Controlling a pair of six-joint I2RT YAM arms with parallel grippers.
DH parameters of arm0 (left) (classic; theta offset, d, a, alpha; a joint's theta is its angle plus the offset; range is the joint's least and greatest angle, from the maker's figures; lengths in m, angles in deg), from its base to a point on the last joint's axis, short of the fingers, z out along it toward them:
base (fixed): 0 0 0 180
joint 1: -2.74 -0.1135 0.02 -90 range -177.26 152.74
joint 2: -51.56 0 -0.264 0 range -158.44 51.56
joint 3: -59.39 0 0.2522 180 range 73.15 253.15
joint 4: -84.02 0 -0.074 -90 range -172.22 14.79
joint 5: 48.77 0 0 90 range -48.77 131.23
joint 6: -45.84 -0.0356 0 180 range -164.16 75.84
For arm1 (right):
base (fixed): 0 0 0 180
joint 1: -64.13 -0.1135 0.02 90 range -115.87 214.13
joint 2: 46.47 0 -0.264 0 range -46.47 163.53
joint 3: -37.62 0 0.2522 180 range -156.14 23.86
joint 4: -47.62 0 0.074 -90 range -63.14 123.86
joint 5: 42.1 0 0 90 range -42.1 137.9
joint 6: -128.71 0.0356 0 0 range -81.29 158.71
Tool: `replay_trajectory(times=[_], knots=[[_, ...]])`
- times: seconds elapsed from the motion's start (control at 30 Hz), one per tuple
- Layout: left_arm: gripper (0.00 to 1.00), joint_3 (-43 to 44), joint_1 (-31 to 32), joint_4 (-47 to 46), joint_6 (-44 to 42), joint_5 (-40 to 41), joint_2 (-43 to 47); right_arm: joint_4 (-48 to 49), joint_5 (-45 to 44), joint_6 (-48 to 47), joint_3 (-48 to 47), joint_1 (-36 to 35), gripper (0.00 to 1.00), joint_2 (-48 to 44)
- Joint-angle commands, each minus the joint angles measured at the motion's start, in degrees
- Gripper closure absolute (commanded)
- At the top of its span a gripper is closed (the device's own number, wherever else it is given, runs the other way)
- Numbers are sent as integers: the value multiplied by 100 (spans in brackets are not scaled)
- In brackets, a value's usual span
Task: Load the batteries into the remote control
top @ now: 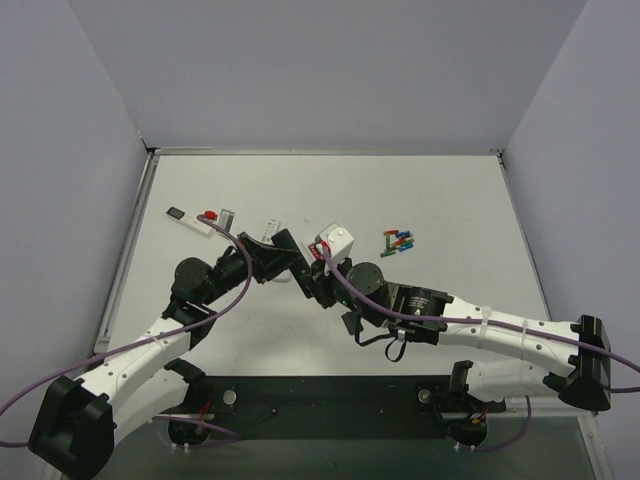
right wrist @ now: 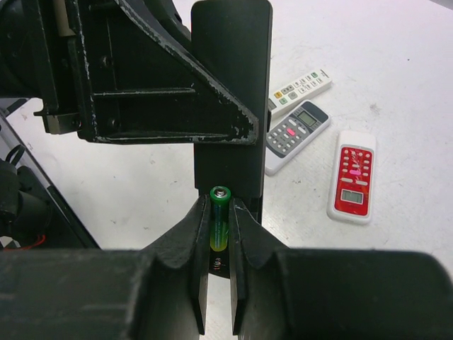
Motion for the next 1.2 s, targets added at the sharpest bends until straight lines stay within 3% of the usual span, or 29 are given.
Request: replay_trajectory(times=[0.0, 0.63, 1.0, 1.17], knots=[[100, -33, 30, -408, 79, 75, 133, 297, -207, -115, -77, -44, 100, 111], [100, -86, 21, -452, 44, 303, 283, -266, -382, 105, -156, -247, 100, 374], [100, -191, 21, -487, 18, 242, 221, -213, -549, 210, -235, -247, 80, 471], [100, -226, 21, -488, 27, 224, 213, -222, -532, 210, -279, -247, 77, 515]])
